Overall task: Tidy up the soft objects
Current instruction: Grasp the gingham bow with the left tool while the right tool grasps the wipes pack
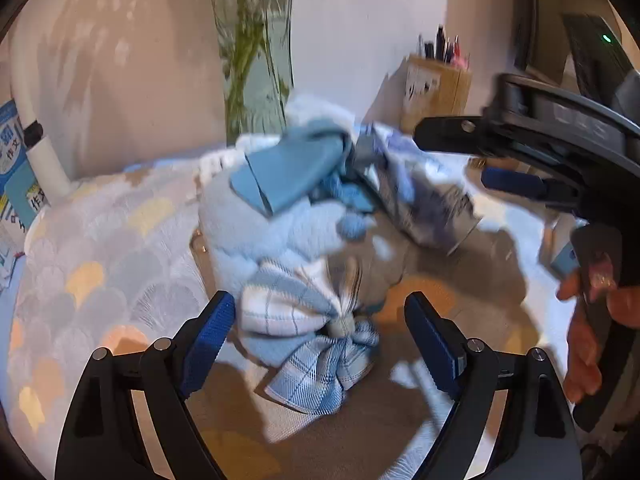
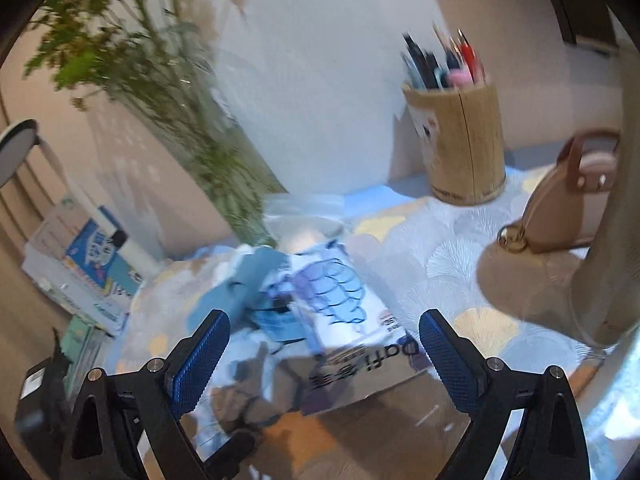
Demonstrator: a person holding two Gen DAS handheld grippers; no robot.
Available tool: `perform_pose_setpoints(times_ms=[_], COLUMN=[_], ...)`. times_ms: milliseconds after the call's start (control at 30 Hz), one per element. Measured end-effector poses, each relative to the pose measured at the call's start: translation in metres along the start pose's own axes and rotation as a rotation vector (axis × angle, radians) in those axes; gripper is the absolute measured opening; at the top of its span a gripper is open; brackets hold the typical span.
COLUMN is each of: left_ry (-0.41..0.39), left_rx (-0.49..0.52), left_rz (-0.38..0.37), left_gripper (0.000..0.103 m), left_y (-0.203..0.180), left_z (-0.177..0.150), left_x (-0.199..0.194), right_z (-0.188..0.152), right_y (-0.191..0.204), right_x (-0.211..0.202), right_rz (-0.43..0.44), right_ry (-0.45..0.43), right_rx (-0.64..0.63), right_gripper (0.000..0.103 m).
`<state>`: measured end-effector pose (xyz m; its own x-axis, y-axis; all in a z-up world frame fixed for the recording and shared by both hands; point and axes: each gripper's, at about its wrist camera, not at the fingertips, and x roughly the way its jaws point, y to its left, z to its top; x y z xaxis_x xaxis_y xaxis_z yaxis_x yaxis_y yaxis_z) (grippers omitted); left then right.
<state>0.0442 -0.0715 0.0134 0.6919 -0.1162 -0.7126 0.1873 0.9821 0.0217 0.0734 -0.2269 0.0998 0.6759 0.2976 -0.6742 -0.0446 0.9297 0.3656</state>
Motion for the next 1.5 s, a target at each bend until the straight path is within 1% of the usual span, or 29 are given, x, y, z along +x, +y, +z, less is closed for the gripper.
perform_pose_setpoints(times_ms=[67, 100, 133, 167, 200, 233, 267, 300, 367, 467, 500, 533, 567, 600, 633, 667, 733, 767, 867, 933, 1033, 1133, 1233, 1300, 1400, 1500], left_ry=[0.043, 0.058, 0.081, 0.069, 0.063, 0.062, 0.062, 0.065, 0.071, 0.062, 0.054, 0.036, 0.022, 0.006, -0.014, -0.035, -0.093, -0.114, -0.122, -0.133, -0.146, -0.17, -0.23, -0.259, -0.269, -0.231], left_rx=[-0.015, -0.029, -0.055, -0.078, -0.093, -0.102, -0.102, -0.098, -0.081, -0.087, -0.095, -0.103, -0.099, -0.084, -0.062, -0.047, -0.03, -0.031, -0.061, -0.106, -0.169, -0.207, -0.2, -0.186, -0.191, -0.217], left_rz=[0.023, 0.015, -0.009, -0.031, -0.045, -0.053, -0.054, -0.048, -0.027, -0.025, -0.027, -0.035, -0.042, -0.032, -0.009, 0.008, 0.008, 0.009, 0.005, -0.024, -0.052, -0.07, -0.061, -0.05, -0.036, -0.045], left_gripper=[0.086, 0.086, 0.087, 0.089, 0.09, 0.09, 0.09, 0.09, 0.09, 0.089, 0.086, 0.063, 0.052, 0.05, 0.043, 0.038, 0.033, 0.031, 0.03, 0.03, 0.03, 0.03, 0.03, 0.03, 0.03, 0.03], left_y=[0.003, 0.005, 0.011, 0.015, 0.018, 0.021, 0.021, 0.02, 0.016, 0.018, 0.018, 0.019, 0.018, 0.016, 0.011, 0.008, 0.004, 0.005, 0.014, 0.023, 0.034, 0.041, 0.035, 0.032, 0.033, 0.04], left_z=[0.0, 0.0, 0.0, 0.0, 0.0, 0.0, 0.0, 0.0, 0.001, 0.002, 0.002, 0.002, 0.002, 0.002, 0.002, 0.002, 0.001, 0.0, 0.0, -0.001, 0.0, -0.001, -0.004, -0.005, -0.005, -0.002], left_x=[0.009, 0.012, 0.017, 0.016, 0.015, 0.015, 0.015, 0.015, 0.016, 0.015, 0.013, 0.008, 0.006, 0.003, -0.001, -0.005, -0.017, -0.021, -0.023, -0.025, -0.025, -0.027, -0.039, -0.045, -0.047, -0.039], right_z=[-0.004, -0.007, -0.014, -0.017, -0.016, -0.017, -0.018, -0.017, -0.017, -0.018, -0.019, -0.019, -0.019, -0.017, -0.017, -0.016, -0.016, -0.017, -0.017, -0.017, -0.018, -0.018, -0.018, -0.018, -0.018, -0.017], right_y=[-0.008, -0.013, -0.019, -0.024, -0.024, -0.023, -0.025, -0.029, -0.028, -0.027, -0.028, -0.026, -0.026, -0.023, -0.02, -0.015, -0.009, -0.008, -0.013, -0.017, -0.013, -0.008, -0.007, -0.01, -0.012, -0.01], right_x=[0.015, 0.022, 0.032, 0.04, 0.036, 0.031, 0.032, 0.039, 0.04, 0.041, 0.042, 0.04, 0.041, 0.04, 0.041, 0.042, 0.041, 0.039, 0.028, 0.02, 0.01, 0.008, 0.008, 0.005, 0.002, 0.004], right_rz=[-0.019, -0.021, -0.017, -0.015, -0.005, 0.026, 0.043, 0.034, 0.028, 0.02, 0.018, 0.017, 0.018, 0.022, 0.032, 0.041, 0.036, 0.042, 0.066, 0.085, 0.123, 0.141, 0.142, 0.151, 0.164, 0.163], right_ry=[0.002, 0.004, 0.014, 0.047, 0.029, 0.002, 0.007, 0.044, 0.041, 0.047, 0.047, 0.047, 0.048, 0.049, 0.053, 0.064, 0.055, 0.044, -0.018, -0.054, -0.101, -0.107, -0.111, -0.128, -0.141, -0.132], right_rx=[0.007, 0.012, 0.02, 0.045, 0.04, 0.032, 0.04, 0.058, 0.045, 0.037, 0.034, 0.03, 0.024, 0.015, -0.002, -0.012, -0.046, -0.052, -0.029, -0.012, -0.035, -0.062, -0.063, -0.054, -0.045, -0.05], right_gripper=[0.095, 0.095, 0.095, 0.097, 0.098, 0.103, 0.103, 0.103, 0.103, 0.103, 0.103, 0.103, 0.103, 0.094, 0.069, 0.068, 0.06, 0.059, 0.059, 0.059, 0.059, 0.059, 0.059, 0.059, 0.059, 0.059])
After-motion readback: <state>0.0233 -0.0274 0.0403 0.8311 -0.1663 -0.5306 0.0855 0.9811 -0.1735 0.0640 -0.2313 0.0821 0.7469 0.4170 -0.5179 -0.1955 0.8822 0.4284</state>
